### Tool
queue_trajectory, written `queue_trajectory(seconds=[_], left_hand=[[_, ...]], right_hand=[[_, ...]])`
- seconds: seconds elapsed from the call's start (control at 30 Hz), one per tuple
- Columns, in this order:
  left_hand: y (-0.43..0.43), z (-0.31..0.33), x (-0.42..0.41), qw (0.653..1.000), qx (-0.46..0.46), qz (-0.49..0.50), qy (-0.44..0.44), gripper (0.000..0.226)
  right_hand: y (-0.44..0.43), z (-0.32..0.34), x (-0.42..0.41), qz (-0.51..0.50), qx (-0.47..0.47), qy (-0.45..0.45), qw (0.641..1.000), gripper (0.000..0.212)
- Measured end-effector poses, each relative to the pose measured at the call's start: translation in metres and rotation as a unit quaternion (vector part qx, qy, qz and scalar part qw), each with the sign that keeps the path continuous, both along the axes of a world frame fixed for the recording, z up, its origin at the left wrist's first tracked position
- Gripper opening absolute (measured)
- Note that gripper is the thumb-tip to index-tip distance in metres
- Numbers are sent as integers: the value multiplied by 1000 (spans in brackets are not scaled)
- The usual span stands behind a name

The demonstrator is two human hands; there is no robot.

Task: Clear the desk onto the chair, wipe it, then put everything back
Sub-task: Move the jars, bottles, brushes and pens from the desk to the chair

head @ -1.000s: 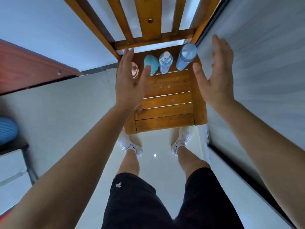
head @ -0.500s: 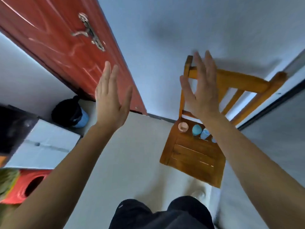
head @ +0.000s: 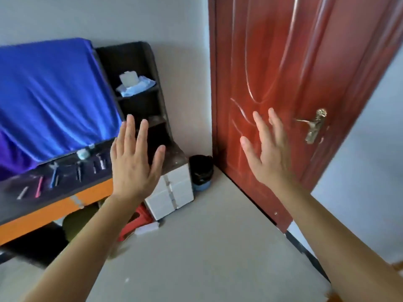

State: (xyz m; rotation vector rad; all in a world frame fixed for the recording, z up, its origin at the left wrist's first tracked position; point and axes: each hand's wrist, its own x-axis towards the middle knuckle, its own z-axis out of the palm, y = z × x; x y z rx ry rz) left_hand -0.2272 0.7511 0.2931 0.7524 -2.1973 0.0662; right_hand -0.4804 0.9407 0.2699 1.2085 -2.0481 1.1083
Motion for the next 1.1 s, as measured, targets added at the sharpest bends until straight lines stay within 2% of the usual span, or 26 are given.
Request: queue_trajectory(seconds=[0.23, 0.43, 0.6, 0.8, 0.9, 1.1], left_hand=[[-76, -29, 131, 982, 76, 174, 16, 67], [-136, -64, 187, 954, 135, 266, -25, 71], [-218, -83, 191, 948, 141, 284, -32, 68], [-342, -84, 150, 935, 172, 297, -88, 70], [-390, -85, 133, 929, 182, 303, -112, 70], [-443, -108, 138, 906, 231, 340, -98, 66]], right_hand=[[-183, -16, 102, 184, 83, -14, 979, 67], [-299, -48, 162, 297, 109, -36, 948, 68], [-398, -75, 155, 324, 126, -28, 937, 69], [-533, -90, 117, 330, 178, -30, 926, 73], [-592, -96, 110, 345, 213, -37, 913, 73], [-673, -123, 128, 390, 270, -66, 878, 76]])
